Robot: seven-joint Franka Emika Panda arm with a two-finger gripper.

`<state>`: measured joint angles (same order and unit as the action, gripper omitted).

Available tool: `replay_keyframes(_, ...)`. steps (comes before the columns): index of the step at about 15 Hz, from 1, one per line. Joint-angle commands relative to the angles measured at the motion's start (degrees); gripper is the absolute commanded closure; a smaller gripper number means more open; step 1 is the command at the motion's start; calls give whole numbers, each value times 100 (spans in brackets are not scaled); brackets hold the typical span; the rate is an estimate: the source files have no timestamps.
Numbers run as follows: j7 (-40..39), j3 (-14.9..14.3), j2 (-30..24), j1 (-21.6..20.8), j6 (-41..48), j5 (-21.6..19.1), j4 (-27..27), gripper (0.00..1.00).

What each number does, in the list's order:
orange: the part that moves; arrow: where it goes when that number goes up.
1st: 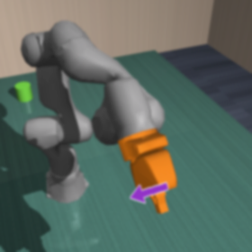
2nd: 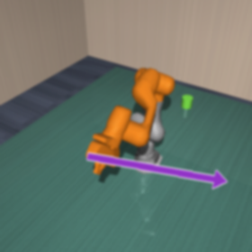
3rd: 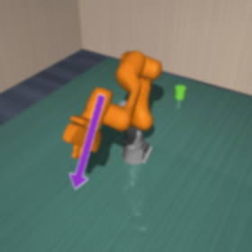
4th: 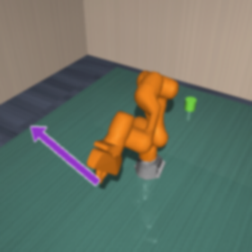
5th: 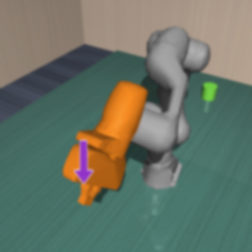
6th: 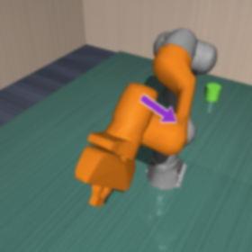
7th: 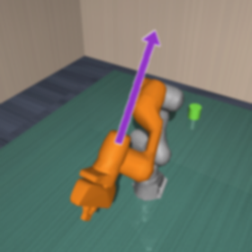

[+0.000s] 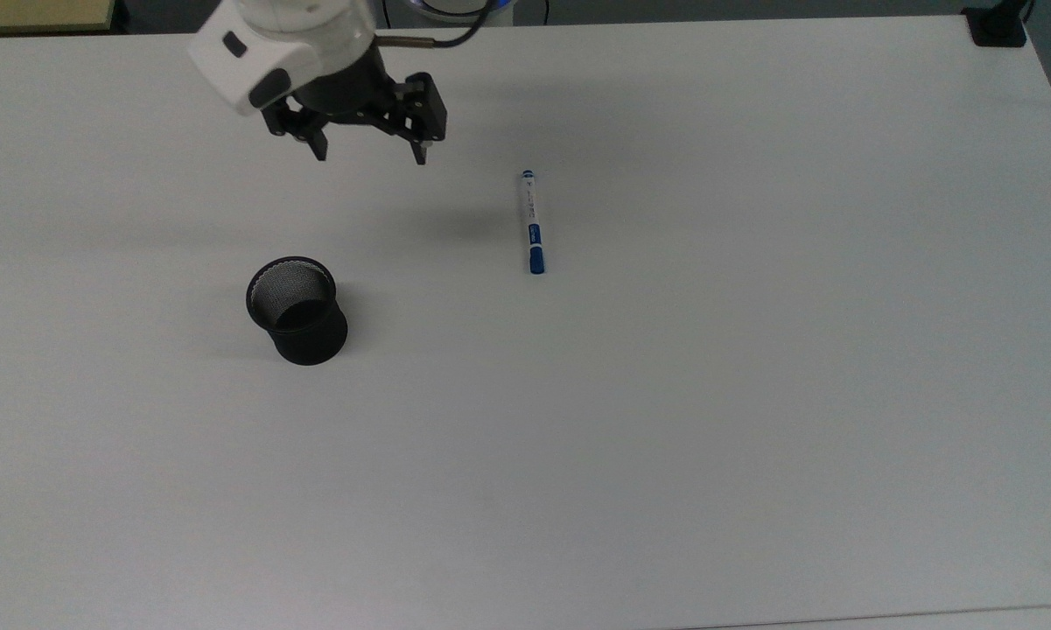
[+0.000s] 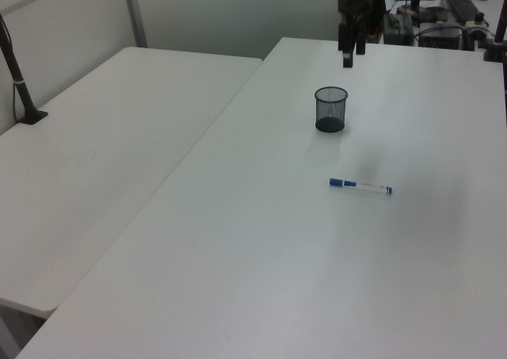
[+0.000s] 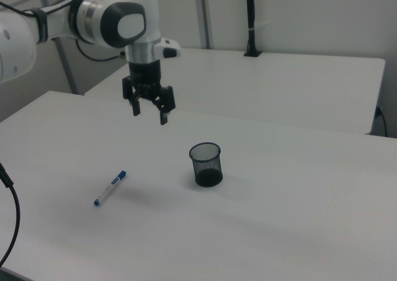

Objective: Insert the marker
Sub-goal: 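Move the open gripper toward the white blue-capped marker, then lower the gripper over the marker's capped end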

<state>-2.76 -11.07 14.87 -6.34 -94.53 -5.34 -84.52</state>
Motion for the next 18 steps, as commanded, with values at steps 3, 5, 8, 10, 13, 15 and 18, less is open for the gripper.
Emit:
replay_keyframes(3, 110, -36, -116, -586, -320, 15, -618, 7)
replay_keyframes(5, 127, -36, -98, -815, -591, 15, -890, 10)
replay_keyframes(8, 189, -36, 295, -1105, -935, 15, -1050, 13)
replay_keyframes(10, 189, -36, 516, -1202, -1049, 15, -1032, 14)
replay_keyframes(13, 197, -45, 718, -1352, -1155, 15, -1032, 17)
replay_keyframes(15, 363, -45, 929, -1500, -1374, 15, -1014, 21)
replay_keyframes(18, 584, -45, 1150, -1650, -1586, 138, -1014, 34)
